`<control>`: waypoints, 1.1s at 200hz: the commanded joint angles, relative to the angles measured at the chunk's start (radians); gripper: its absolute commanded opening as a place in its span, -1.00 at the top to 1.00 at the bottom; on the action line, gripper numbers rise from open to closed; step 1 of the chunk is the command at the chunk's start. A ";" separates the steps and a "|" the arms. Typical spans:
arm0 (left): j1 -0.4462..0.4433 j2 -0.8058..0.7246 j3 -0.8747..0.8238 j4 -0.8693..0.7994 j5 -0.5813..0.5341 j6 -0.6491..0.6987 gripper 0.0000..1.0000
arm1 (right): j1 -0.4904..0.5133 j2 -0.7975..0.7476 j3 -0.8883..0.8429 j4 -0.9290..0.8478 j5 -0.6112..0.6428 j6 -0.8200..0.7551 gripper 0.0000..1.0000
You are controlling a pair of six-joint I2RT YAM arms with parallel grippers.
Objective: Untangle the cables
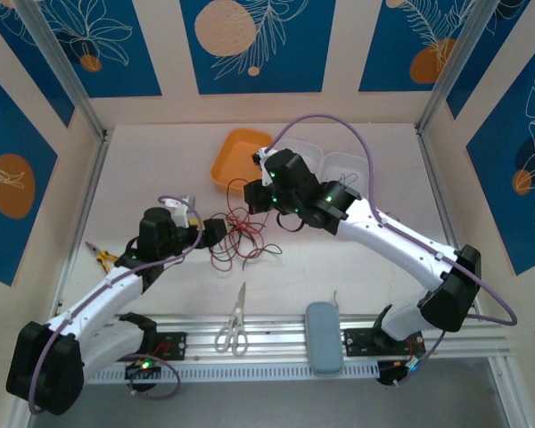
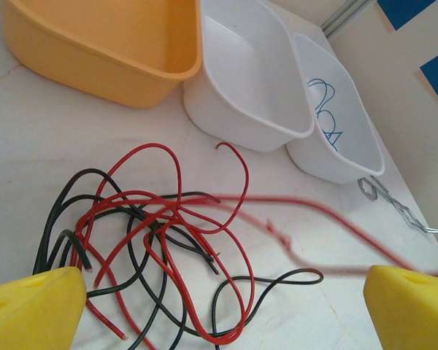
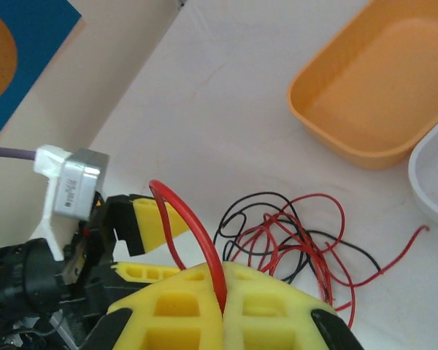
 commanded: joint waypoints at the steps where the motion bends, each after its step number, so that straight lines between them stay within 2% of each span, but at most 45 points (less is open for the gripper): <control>1: -0.009 -0.005 -0.014 0.007 -0.032 0.006 -0.96 | 0.007 -0.033 0.050 0.013 0.007 -0.032 1.00; 71: -0.010 -0.068 -0.034 -0.039 -0.119 0.000 -1.00 | -0.017 -0.042 0.148 -0.041 0.060 -0.093 1.00; 125: -0.008 -0.075 -0.036 -0.055 -0.139 0.001 -1.00 | -0.060 -0.043 0.212 -0.063 0.075 -0.142 1.00; 161: -0.009 -0.074 -0.036 -0.057 -0.141 0.001 -1.00 | -0.142 -0.032 0.230 -0.076 0.065 -0.167 1.00; 220: -0.010 -0.067 -0.030 -0.058 -0.145 0.005 -1.00 | -0.331 0.026 0.239 -0.060 -0.033 -0.197 1.00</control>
